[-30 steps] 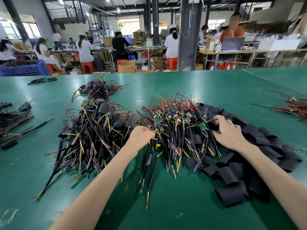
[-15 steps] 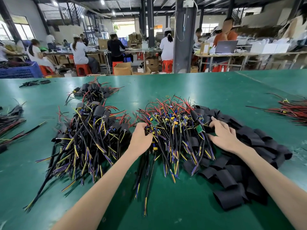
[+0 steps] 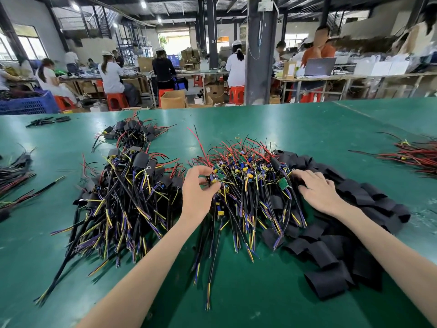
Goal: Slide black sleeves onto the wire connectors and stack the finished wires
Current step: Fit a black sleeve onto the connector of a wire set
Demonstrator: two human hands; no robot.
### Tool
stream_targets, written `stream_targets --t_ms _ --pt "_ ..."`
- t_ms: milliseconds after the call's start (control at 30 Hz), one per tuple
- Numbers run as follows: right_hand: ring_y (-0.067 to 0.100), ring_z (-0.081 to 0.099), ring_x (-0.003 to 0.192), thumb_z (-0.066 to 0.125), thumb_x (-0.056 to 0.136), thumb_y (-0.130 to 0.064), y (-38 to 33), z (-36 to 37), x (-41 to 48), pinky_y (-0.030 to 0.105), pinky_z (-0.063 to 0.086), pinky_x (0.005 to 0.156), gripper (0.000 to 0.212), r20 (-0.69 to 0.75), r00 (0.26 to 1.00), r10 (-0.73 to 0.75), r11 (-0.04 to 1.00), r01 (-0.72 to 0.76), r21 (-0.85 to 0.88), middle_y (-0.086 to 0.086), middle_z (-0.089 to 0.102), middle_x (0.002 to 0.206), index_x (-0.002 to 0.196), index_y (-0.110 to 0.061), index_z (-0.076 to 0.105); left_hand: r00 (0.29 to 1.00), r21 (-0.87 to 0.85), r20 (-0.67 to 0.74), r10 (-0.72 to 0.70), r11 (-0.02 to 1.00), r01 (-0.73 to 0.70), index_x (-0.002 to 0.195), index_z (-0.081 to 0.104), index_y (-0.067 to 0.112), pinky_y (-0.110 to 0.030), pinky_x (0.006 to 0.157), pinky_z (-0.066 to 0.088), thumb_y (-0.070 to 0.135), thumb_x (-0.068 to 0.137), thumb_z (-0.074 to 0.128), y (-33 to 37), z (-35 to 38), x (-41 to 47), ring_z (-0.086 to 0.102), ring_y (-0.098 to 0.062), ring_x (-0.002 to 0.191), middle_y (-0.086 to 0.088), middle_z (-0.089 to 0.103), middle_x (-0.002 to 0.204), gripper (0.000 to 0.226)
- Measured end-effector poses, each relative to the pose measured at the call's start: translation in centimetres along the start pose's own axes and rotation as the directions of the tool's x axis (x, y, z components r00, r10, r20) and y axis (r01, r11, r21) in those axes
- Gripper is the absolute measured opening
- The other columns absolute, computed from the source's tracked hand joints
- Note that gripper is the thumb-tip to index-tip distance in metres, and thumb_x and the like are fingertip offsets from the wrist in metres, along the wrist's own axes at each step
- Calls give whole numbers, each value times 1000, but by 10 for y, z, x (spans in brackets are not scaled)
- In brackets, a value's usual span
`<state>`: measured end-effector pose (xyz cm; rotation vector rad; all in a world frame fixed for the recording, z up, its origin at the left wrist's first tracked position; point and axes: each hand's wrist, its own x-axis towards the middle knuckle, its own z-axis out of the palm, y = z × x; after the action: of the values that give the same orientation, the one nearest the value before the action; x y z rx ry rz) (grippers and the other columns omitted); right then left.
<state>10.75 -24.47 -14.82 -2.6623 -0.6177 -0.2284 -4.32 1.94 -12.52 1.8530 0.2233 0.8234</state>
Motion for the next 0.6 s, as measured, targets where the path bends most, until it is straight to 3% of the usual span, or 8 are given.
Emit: stream_targets --t_ms 100,167,233,300,367,500,600 --pt "18 28 126 53 91 -25 -1 -3 5 42 20 103 33 -59 998 -26 999 23 -37 -7 43 137 124 -27 51 993 26 -107 52 998 -49 107 49 21 -11 78 43 -2 75 74 3 -1 1 54 -9 83 -3 47 113 46" --pt "16 28 129 59 87 -24 0 -5 8 40 18 104 26 -67 997 -42 999 42 -6 -10 41 141 113 -26 54 989 -28 -146 35 999 -40 118 47 13 -18 83 45 -2 78 72 9 0 4 57 -12 87 -3 45 116 50" --pt "16 31 130 62 86 -22 1 -7 11 38 17 104 20 -28 998 -50 998 51 45 -8 46 139 103 -26 52 991 -164 -133 0 986 -22 119 47 7 -18 81 47 -4 82 66 20 1 5 58 -12 89 1 53 108 43" --pt "20 39 124 63 86 -24 1 -10 12 39 22 100 19 1 999 -52 997 52 60 -2 55 126 97 -27 48 993 -230 -115 18 972 -44 113 52 10 -14 79 46 -7 85 60 34 1 5 59 -2 84 6 59 97 34" --pt "23 42 116 65 85 -29 0 -11 12 40 26 96 22 -15 999 -52 998 53 20 0 57 116 101 -26 50 995 -280 -92 38 958 -63 109 55 11 -10 79 44 -12 85 56 49 -3 5 57 8 79 7 60 94 33" --pt "24 35 117 57 89 -41 -1 -11 8 40 25 98 40 5 998 -62 977 62 -206 2 49 117 126 -27 50 999 -501 28 39 865 -20 98 60 8 -21 67 42 -22 82 38 79 -22 7 52 -11 72 -5 61 89 41" --pt "21 34 115 51 90 -48 0 -17 2 38 25 96 41 -8 993 -118 937 109 -332 1 45 113 126 -27 51 994 -528 75 83 849 -31 96 61 7 -15 56 38 -20 80 30 93 -41 5 51 -6 63 -3 66 85 44"
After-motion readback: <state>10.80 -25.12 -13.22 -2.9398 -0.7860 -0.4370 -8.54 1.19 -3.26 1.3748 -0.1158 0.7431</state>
